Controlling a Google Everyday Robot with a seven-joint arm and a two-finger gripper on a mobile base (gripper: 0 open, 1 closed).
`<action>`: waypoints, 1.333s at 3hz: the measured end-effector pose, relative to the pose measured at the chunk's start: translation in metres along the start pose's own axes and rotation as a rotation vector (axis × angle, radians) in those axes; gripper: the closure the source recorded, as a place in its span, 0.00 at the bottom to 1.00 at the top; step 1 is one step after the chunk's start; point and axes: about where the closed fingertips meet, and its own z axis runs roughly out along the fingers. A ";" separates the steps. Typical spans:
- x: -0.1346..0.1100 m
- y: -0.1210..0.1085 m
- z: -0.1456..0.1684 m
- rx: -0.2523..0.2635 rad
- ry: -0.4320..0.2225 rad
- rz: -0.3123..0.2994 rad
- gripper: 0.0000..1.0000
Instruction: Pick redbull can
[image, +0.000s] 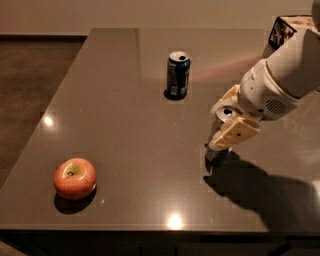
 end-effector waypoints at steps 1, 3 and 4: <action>-0.011 -0.002 -0.008 -0.010 0.000 -0.003 0.71; -0.075 -0.008 -0.032 -0.031 -0.018 -0.102 1.00; -0.099 -0.007 -0.041 -0.032 -0.024 -0.150 1.00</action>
Offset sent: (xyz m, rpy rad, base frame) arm 0.0217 0.0467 0.0798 0.0084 -0.0189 0.0974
